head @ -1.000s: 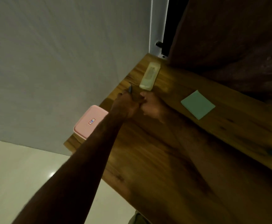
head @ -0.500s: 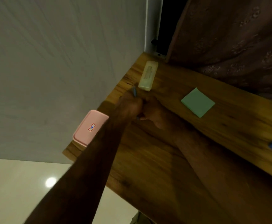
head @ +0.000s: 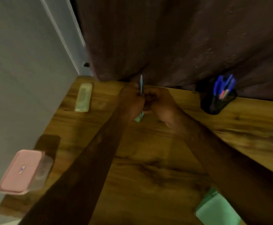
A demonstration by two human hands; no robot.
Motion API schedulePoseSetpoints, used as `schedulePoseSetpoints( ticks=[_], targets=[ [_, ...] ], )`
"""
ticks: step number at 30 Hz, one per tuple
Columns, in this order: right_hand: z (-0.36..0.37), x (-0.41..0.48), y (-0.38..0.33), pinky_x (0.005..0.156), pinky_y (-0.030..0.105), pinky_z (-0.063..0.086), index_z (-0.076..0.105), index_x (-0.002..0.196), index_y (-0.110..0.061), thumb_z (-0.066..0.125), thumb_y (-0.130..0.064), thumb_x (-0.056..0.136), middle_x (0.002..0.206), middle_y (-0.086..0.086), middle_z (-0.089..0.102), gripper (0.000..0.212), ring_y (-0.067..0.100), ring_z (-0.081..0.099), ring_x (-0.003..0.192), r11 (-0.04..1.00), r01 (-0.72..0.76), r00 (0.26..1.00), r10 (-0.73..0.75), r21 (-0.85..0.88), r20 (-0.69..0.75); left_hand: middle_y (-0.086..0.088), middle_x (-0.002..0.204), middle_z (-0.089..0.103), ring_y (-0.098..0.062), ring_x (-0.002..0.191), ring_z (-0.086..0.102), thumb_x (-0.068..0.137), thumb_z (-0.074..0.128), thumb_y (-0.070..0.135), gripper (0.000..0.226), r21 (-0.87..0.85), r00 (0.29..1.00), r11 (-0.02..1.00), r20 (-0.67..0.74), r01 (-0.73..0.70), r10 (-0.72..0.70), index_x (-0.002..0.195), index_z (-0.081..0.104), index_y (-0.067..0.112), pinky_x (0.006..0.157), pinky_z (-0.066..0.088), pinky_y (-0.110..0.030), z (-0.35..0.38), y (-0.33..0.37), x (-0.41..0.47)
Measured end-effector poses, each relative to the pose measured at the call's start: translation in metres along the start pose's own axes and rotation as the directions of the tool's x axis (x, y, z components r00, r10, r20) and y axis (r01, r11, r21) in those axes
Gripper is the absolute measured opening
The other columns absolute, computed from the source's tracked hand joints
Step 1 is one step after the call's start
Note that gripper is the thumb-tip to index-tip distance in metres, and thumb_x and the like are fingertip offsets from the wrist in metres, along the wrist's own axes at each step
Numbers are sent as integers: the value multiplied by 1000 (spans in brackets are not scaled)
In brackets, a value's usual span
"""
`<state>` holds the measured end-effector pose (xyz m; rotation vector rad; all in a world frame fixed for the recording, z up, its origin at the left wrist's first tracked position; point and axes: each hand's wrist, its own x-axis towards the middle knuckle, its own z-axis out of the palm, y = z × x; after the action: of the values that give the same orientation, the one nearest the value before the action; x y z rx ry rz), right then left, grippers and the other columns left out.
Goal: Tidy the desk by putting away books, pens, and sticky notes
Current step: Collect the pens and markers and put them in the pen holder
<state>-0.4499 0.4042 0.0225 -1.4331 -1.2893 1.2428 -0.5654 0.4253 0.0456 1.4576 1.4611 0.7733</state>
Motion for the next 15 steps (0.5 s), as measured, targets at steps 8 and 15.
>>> schedulePoseSetpoints(
  ticks=[8, 15],
  targets=[
    [-163, -32, 1, 67, 34, 57, 66, 109, 1, 61, 6, 87, 79, -1, 64, 23, 38, 70, 85, 981, 104, 955, -145, -167, -257, 12, 82, 61, -15, 86, 67, 91, 63, 13, 26, -51, 951, 960, 131, -276, 280, 114, 59, 24, 78, 58, -38, 125, 78, 9],
    [-259, -32, 25, 82, 43, 57, 68, 107, -6, 64, -3, 88, 78, -5, 64, 20, 33, 69, 92, 964, 76, 904, -174, -254, -390, -5, 97, 67, -20, 96, 66, 90, 55, -4, 35, -122, 941, 968, 236, -218, 242, 119, 59, 14, 83, 57, -35, 208, 116, 20]
  ],
)
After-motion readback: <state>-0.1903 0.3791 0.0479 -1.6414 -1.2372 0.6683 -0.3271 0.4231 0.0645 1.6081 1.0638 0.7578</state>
